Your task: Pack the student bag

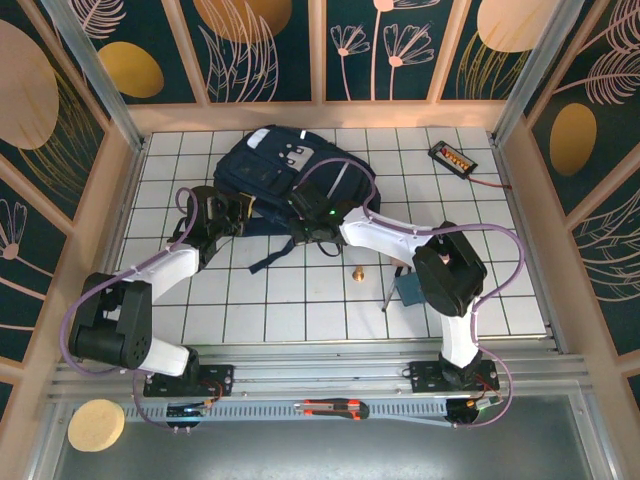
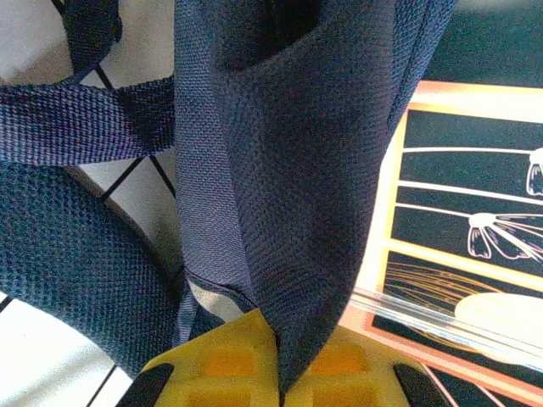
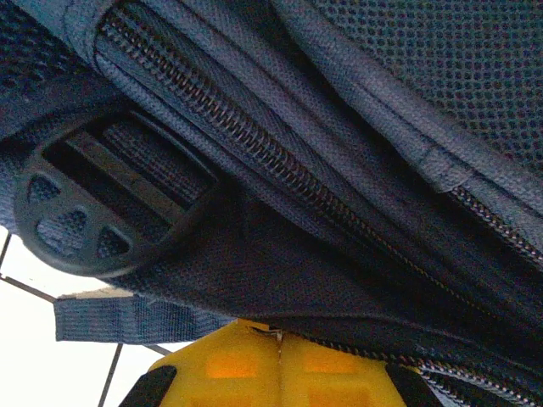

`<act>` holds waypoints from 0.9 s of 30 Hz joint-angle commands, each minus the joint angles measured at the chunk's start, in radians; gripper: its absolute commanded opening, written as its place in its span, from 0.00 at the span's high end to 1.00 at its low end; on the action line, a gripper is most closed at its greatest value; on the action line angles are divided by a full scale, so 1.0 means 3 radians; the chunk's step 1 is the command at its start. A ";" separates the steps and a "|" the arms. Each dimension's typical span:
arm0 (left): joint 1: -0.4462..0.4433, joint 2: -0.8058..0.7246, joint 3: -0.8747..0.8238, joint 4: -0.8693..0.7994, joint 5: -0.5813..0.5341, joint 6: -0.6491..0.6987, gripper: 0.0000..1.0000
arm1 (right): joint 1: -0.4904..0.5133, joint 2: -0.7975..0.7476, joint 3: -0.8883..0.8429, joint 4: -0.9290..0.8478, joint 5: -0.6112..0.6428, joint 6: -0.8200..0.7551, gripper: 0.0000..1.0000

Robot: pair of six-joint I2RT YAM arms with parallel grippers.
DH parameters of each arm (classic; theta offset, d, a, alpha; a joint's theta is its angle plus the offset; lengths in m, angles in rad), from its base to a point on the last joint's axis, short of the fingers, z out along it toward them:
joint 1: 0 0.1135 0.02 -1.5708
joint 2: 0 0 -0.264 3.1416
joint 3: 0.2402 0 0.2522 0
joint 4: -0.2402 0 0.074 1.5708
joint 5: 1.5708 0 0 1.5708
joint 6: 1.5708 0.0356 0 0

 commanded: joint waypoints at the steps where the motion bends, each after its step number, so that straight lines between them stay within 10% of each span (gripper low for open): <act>1: 0.0020 -0.0173 0.0180 0.0054 0.0148 0.0059 1.00 | -0.0011 -0.0083 0.0089 -0.0284 0.0193 -0.0078 1.00; 16: 0.1028 0.0335 0.0634 -0.0585 0.0476 0.1140 1.00 | -0.0809 -0.0399 -0.0274 -0.0762 -0.0904 -0.0750 1.00; 24: 0.1387 0.1357 0.1911 -0.1300 0.0801 0.1961 1.00 | -0.0997 -0.0273 -0.0062 -0.0823 -0.1124 -0.0822 1.00; 25: 0.1371 0.1432 0.2032 -0.1357 0.0894 0.1974 0.93 | -0.0951 -0.0256 0.0013 -0.0827 -0.1171 -0.0802 1.00; 27: 0.1262 0.1411 0.2095 -0.1500 0.0935 0.1998 0.37 | -0.0842 -0.0188 0.0217 -0.0806 -0.1345 -0.0749 1.00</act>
